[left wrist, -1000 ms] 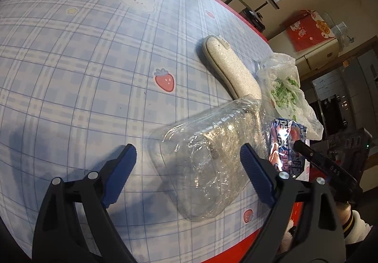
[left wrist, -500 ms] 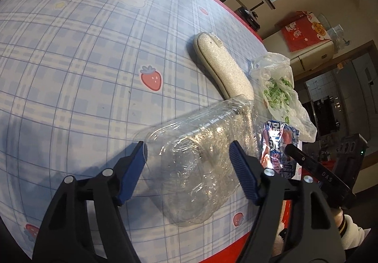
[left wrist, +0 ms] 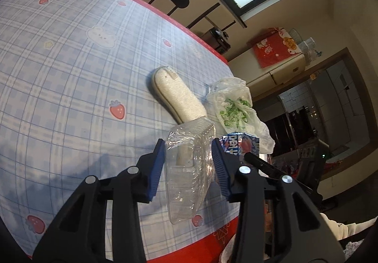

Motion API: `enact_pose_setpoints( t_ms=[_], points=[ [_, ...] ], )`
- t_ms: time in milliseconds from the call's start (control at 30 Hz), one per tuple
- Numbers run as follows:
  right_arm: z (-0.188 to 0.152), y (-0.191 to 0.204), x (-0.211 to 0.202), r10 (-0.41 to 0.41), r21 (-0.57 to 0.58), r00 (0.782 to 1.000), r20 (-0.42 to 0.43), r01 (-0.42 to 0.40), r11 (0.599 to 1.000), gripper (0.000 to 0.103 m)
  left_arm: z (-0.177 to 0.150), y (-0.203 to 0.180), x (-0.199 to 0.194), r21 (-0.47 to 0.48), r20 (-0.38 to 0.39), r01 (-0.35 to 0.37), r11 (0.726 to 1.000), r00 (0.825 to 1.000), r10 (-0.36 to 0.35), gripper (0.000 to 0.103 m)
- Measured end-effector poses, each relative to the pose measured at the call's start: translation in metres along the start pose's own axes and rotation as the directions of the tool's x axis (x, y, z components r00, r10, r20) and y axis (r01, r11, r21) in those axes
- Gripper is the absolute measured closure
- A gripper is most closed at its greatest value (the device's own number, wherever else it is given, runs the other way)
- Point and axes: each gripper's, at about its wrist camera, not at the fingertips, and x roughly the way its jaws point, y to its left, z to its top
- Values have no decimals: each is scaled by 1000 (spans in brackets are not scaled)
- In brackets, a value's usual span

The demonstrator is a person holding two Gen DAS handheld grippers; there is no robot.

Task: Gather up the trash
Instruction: 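Grasp the clear plastic tray with the left gripper, then drop the snack bag into the brown bin with the right gripper while the left gripper carries the tray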

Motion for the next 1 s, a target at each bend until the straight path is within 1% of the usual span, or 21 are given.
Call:
enact_pose_setpoints(
  t_ms=[167, 233, 333, 433, 567, 767, 833, 1000],
  points=[
    [0, 4, -6, 6, -8, 1000, 4, -6, 1000, 96, -2, -18, 4, 31, -26, 65, 997, 998, -64, 61],
    [0, 4, -8, 8, -7, 1000, 1, -8, 1000, 97, -5, -25, 8, 49, -37, 76, 996, 997, -74, 61],
    [-2, 5, -12, 8, -7, 1000, -1, -8, 1000, 98, -10, -35, 18, 83, -68, 53, 995, 997, -48, 74],
    [-3, 5, -16, 9, -8, 1000, -5, -9, 1000, 98, -12, -44, 17, 112, -58, 60, 992, 997, -54, 78],
    [-5, 4, -28, 15, -12, 1000, 15, -15, 1000, 98, -11, -60, 1, 176, -9, 59, 983, 998, -58, 81],
    [-2, 1, -51, 28, -22, 998, 59, -27, 999, 98, -7, -76, -37, 227, 88, 34, 973, 995, -56, 82],
    [0, 0, -59, 32, -30, 997, 76, -30, 999, 98, -7, -81, -53, 232, 132, 5, 973, 991, -37, 82],
    [13, -17, -86, 28, -37, 990, 136, -23, 999, 98, -5, -85, -86, 201, 230, -57, 978, 973, 9, 82]
  ],
)
